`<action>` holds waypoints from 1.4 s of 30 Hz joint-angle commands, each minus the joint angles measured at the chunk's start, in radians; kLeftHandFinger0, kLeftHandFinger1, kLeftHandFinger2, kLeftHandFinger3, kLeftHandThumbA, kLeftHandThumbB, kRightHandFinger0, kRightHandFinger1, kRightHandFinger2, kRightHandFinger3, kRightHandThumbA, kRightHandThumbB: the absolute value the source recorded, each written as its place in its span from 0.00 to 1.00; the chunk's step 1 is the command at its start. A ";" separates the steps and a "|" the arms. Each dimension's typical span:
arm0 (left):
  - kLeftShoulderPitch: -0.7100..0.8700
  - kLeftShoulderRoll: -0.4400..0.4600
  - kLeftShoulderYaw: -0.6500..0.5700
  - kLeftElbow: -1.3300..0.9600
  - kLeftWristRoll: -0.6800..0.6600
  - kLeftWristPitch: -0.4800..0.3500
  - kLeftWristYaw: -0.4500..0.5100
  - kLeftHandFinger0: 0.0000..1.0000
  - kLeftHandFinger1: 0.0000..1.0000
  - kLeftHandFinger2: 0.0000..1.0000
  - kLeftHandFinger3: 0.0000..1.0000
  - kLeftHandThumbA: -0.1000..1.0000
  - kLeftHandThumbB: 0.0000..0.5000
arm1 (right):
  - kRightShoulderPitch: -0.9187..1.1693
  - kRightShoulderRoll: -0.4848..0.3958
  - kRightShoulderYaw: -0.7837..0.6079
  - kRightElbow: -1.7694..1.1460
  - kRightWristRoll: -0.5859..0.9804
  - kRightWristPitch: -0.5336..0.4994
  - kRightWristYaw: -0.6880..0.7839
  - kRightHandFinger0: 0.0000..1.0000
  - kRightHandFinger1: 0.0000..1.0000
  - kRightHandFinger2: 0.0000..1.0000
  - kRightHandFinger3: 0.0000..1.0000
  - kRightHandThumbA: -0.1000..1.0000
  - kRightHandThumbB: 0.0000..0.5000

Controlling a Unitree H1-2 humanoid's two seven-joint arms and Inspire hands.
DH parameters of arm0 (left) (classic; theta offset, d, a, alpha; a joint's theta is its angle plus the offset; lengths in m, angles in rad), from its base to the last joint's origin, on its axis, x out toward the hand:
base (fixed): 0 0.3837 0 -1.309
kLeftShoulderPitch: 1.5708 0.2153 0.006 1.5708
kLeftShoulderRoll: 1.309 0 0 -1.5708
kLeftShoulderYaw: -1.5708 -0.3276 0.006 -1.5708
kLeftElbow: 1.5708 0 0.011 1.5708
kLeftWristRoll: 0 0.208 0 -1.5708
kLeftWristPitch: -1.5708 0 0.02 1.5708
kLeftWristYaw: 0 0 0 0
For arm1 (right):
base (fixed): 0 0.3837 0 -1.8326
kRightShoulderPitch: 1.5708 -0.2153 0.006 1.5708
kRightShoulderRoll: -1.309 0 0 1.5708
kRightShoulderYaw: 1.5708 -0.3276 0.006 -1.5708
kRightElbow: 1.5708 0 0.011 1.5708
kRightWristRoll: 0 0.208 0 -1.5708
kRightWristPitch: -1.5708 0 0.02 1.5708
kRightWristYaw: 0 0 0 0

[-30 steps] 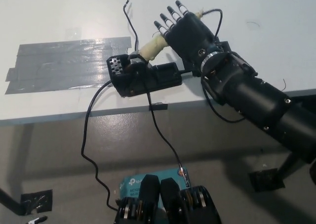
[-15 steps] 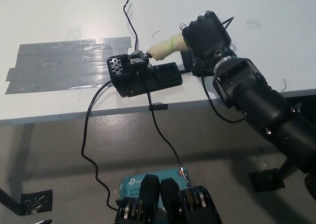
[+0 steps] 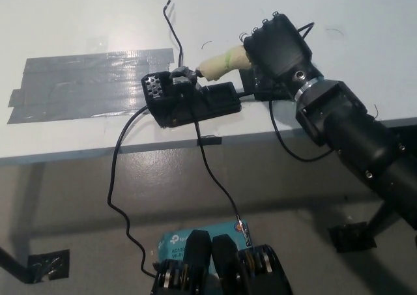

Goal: The robot uses its right hand to grab the soldering gun kept on the middle of the table and pulls it out of its base and keep it on the right side of the base

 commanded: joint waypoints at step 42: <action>0.017 0.045 -0.052 -0.079 0.061 0.038 -0.031 0.41 0.51 0.65 0.87 0.61 0.46 | 0.064 0.008 -0.163 0.045 -0.004 0.374 0.341 0.00 0.04 0.28 0.31 0.18 0.40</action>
